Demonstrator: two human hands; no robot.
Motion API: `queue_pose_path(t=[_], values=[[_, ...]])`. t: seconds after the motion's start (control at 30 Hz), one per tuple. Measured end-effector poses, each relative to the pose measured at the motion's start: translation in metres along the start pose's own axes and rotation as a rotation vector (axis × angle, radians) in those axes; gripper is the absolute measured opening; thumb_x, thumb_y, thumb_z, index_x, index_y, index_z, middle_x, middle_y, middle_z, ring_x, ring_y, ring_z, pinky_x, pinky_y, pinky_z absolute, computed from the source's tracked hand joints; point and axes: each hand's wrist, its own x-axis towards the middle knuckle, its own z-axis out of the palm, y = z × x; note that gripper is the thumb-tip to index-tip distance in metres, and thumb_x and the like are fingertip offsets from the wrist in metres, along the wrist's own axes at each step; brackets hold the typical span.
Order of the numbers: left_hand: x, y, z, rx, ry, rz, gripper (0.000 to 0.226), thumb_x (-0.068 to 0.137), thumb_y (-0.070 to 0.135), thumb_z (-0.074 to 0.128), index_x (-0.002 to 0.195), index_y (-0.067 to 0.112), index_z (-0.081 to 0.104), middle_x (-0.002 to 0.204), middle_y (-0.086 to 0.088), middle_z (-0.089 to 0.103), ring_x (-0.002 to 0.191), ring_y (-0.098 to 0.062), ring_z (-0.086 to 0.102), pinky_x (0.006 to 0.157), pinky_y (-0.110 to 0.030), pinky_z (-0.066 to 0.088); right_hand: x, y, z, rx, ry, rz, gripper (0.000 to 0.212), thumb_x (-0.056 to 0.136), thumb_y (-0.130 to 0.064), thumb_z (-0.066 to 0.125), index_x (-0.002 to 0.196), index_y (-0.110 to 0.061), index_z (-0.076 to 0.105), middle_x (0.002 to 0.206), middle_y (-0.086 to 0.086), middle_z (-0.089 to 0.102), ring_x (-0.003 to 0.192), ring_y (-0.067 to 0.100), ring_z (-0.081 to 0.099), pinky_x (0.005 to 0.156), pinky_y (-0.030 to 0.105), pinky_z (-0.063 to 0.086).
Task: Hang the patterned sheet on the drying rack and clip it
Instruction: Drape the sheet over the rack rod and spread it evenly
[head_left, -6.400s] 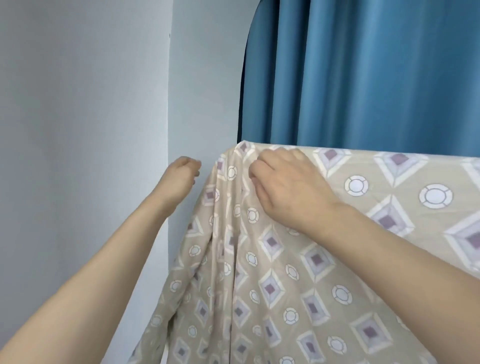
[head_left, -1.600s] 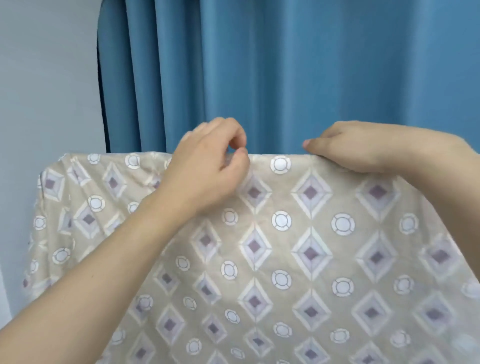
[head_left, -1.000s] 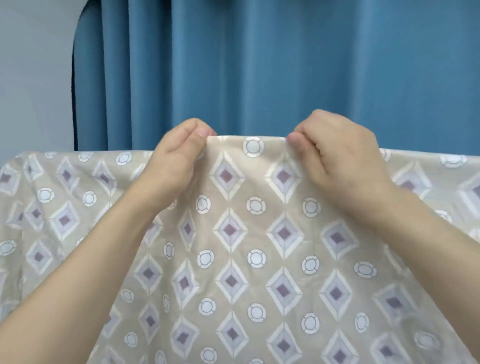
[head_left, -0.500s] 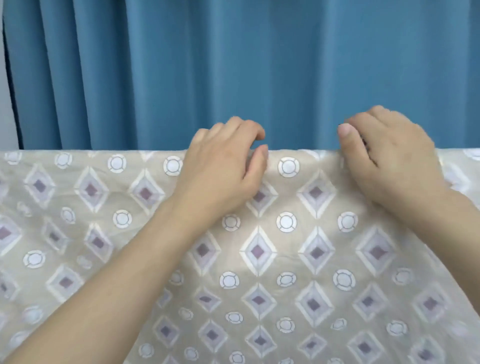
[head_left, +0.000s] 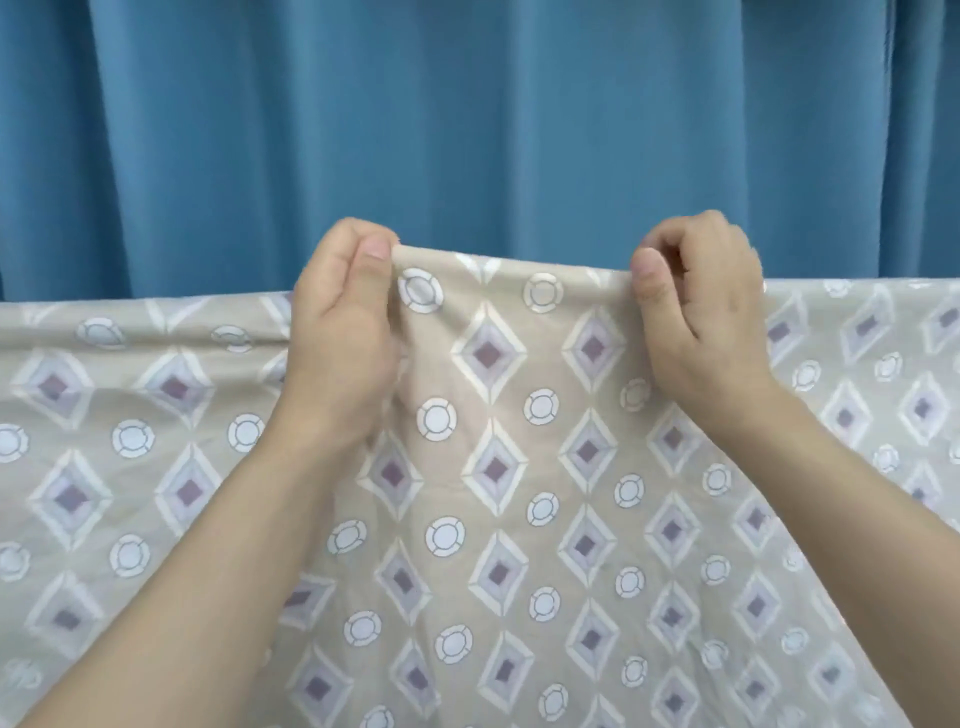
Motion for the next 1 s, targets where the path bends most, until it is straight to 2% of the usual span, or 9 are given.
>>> queue_pose_path(t=[0.1, 0.17, 0.23, 0.27, 0.37, 0.53, 0.73, 0.87, 1.0], values=[[-0.003, -0.002, -0.005, 0.169, -0.023, 0.032, 0.024, 0.09, 0.017, 0.043, 0.069, 0.005, 0.044, 0.064, -0.019, 0.039, 0.059, -0.016, 0.036, 0.055, -0.029, 0.033, -0.006, 0.021, -0.004, -0.256, -0.088, -0.043, 0.033, 0.096, -0.038, 0.039, 0.096, -0.014, 0.062, 0.097, 0.004, 0.054, 0.089, 0.025, 0.044, 0.077, 0.029, 0.019], [-0.006, -0.005, -0.005, 0.377, -0.072, 0.093, 0.021, 0.086, 0.02, 0.043, 0.068, 0.01, 0.047, 0.059, -0.004, 0.042, 0.06, -0.015, 0.039, 0.064, -0.035, 0.036, -0.013, 0.032, -0.004, -0.274, -0.12, -0.062, 0.03, 0.098, -0.03, 0.04, 0.089, -0.012, 0.062, 0.094, 0.005, 0.052, 0.086, 0.026, 0.042, 0.075, 0.027, 0.015], [-0.01, -0.003, 0.001, 0.616, -0.123, 0.2, 0.015, 0.084, 0.026, 0.045, 0.072, 0.02, 0.052, 0.066, 0.012, 0.051, 0.076, -0.007, 0.044, 0.081, -0.036, 0.032, -0.013, 0.036, -0.005, -0.244, -0.079, -0.046, 0.026, 0.099, -0.023, 0.041, 0.086, -0.01, 0.059, 0.09, 0.007, 0.052, 0.082, 0.022, 0.036, 0.075, 0.027, 0.016], [-0.014, -0.001, 0.007, 0.764, -0.145, 0.286, 0.012, 0.083, 0.032, 0.047, 0.078, 0.024, 0.055, 0.074, 0.015, 0.052, 0.085, -0.005, 0.043, 0.085, -0.034, 0.028, -0.012, 0.035, -0.006, -0.238, -0.048, -0.044, 0.026, 0.099, -0.021, 0.041, 0.084, -0.009, 0.058, 0.089, 0.009, 0.051, 0.08, 0.02, 0.035, 0.074, 0.028, 0.018], [-0.022, -0.001, 0.023, 1.042, -0.184, 0.485, 0.024, 0.086, 0.047, 0.05, 0.098, 0.028, 0.061, 0.091, 0.013, 0.051, 0.092, -0.02, 0.044, 0.086, -0.035, 0.027, -0.011, 0.031, -0.005, -0.236, 0.009, -0.071, 0.026, 0.1, -0.019, 0.042, 0.082, -0.007, 0.057, 0.085, 0.011, 0.052, 0.076, 0.025, 0.039, 0.072, 0.033, 0.024], [-0.022, -0.01, 0.043, 0.963, -0.17, 0.611, 0.009, 0.092, 0.023, 0.057, 0.091, 0.019, 0.065, 0.096, 0.003, 0.056, 0.087, -0.027, 0.043, 0.078, -0.041, 0.034, -0.023, 0.027, -0.003, -0.185, 0.1, -0.114, 0.027, 0.1, -0.015, 0.04, 0.083, -0.003, 0.057, 0.079, 0.013, 0.053, 0.07, 0.028, 0.044, 0.068, 0.038, 0.029], [-0.031, -0.021, 0.044, 0.755, -0.238, 0.536, 0.009, 0.09, 0.019, 0.051, 0.088, 0.017, 0.06, 0.097, 0.011, 0.055, 0.094, -0.013, 0.033, 0.086, -0.031, 0.021, -0.048, 0.038, -0.016, -0.148, -0.008, -0.229, 0.031, 0.101, -0.017, 0.037, 0.084, 0.0, 0.058, 0.075, 0.014, 0.052, 0.068, 0.029, 0.046, 0.066, 0.038, 0.033], [-0.038, -0.026, 0.044, 0.903, -0.291, 0.575, 0.009, 0.084, 0.014, 0.051, 0.086, 0.015, 0.06, 0.091, 0.006, 0.055, 0.089, -0.02, 0.038, 0.089, -0.031, 0.019, -0.04, 0.044, -0.026, -0.085, -0.039, -0.192, 0.03, 0.098, -0.018, 0.041, 0.083, 0.001, 0.059, 0.078, 0.012, 0.054, 0.072, 0.026, 0.045, 0.069, 0.037, 0.036], [-0.048, -0.026, 0.05, 1.122, -0.337, 0.519, 0.015, 0.082, 0.019, 0.042, 0.081, 0.016, 0.056, 0.086, 0.003, 0.053, 0.083, -0.025, 0.042, 0.082, -0.036, 0.024, -0.022, 0.057, -0.03, -0.262, 0.01, -0.071, 0.035, 0.096, -0.03, 0.04, 0.106, -0.004, 0.062, 0.104, 0.014, 0.058, 0.093, 0.029, 0.05, 0.082, 0.04, 0.033]])
